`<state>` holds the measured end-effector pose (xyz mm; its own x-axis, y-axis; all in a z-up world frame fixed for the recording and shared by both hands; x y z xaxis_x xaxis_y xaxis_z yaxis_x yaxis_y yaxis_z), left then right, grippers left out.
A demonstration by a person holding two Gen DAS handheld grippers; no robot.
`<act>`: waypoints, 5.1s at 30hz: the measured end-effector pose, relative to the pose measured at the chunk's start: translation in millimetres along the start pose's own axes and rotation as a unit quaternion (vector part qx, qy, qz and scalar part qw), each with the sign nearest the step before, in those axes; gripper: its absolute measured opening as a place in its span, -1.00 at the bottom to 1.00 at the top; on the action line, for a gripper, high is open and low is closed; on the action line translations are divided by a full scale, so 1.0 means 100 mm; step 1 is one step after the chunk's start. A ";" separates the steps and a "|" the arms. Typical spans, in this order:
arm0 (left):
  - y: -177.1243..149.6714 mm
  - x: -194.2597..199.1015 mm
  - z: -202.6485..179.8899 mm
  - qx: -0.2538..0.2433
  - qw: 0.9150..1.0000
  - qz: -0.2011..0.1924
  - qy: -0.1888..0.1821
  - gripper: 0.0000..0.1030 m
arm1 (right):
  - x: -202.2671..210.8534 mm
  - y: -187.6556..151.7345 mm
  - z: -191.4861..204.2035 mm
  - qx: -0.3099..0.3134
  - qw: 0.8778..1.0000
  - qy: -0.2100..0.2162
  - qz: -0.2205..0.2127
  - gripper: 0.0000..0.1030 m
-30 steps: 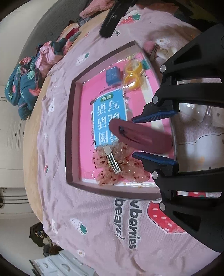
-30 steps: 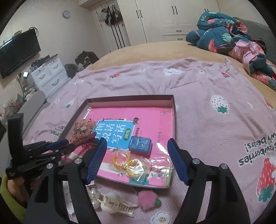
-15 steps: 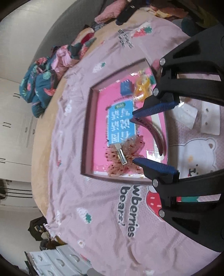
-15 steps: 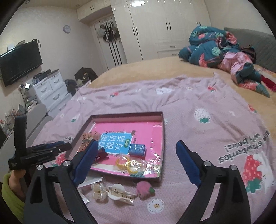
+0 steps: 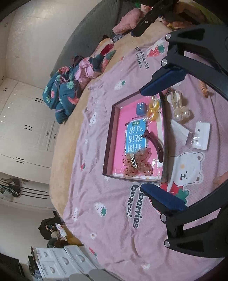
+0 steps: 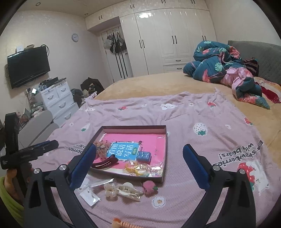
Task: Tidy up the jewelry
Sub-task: 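Open both tools to drop the items in the box and withdraw, then reach the left tool to the clear plastic sleeve while the right tool reaches the cream claw clip, then grasp the clear plastic sleeve with the left tool while the right tool grasps the cream claw clip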
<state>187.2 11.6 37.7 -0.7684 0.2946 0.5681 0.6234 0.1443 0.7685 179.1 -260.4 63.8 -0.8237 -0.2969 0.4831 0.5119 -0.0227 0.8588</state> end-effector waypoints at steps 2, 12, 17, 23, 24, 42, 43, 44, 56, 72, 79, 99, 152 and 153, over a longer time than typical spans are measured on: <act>-0.02 0.06 -0.03 -0.003 1.000 -0.003 0.000 0.81 | 0.06 -0.01 0.00 0.001 1.000 0.000 -0.003 0.91; -0.16 0.25 -0.15 -0.020 1.000 -0.008 0.001 0.81 | 0.28 -0.09 0.09 0.015 1.000 0.007 -0.008 0.92; -0.26 0.30 -0.18 -0.028 1.000 -0.006 0.005 0.81 | 0.34 -0.15 0.14 0.025 1.000 0.009 -0.007 0.92; -0.37 0.36 -0.23 -0.036 0.999 -0.004 0.004 0.81 | 0.38 -0.28 0.19 0.035 0.999 0.013 0.002 0.92; -0.38 0.36 -0.24 -0.037 0.999 -0.003 0.006 0.81 | 0.38 -0.30 0.20 0.037 0.999 0.014 0.004 0.92; -0.70 0.31 -0.35 -0.066 0.997 0.028 0.014 0.81 | 0.30 -0.77 0.31 0.073 0.995 0.014 0.060 0.92; -0.72 0.29 -0.35 -0.067 0.997 0.031 0.014 0.81 | 0.30 -0.80 0.32 0.074 0.995 0.014 0.062 0.92; -0.74 0.28 -0.35 -0.068 0.997 0.034 0.015 0.81 | 0.29 -0.82 0.32 0.075 0.995 0.013 0.065 0.92; -0.94 0.10 -0.23 -0.067 0.995 0.071 0.018 0.81 | 0.11 -1.05 0.27 0.077 0.991 0.009 0.105 0.92; -1.15 -0.34 -0.10 -0.065 0.991 0.120 0.012 0.36 | -0.25 -1.30 0.30 0.070 0.986 0.026 0.152 0.91; -1.13 -0.60 -0.07 -0.073 0.986 0.147 0.009 -0.05 | -0.48 -1.35 0.28 0.074 0.983 0.019 0.165 0.90; -1.05 -1.21 -0.05 -0.079 0.976 0.202 -0.015 -0.11 | -1.07 -1.33 0.28 0.055 0.975 0.037 0.212 0.30; -0.85 -0.70 0.20 -0.021 0.989 0.137 -0.042 -0.41 | -1.21 -1.31 0.55 0.106 0.962 0.123 0.221 -0.62; -0.85 -0.69 0.20 -0.021 0.990 0.135 -0.042 -0.41 | -1.19 -1.31 0.55 0.103 0.962 0.123 0.219 -0.62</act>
<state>190.1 -1.8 -72.1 -0.5585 0.3952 0.7294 0.7969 0.0114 0.6040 196.9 -169.9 -97.1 -0.4442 -0.4519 0.7736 0.7169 0.3386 0.6095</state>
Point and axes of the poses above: each gripper's, at about its wrist camera, not at the fingertips, and x roughly against the way its jaws point, z to its left, y to its top, the point moved 3 cm from there along -x, roughly the way its jaws point, and after that the axes turned 4 degrees about -y, right-handed, at the moved point
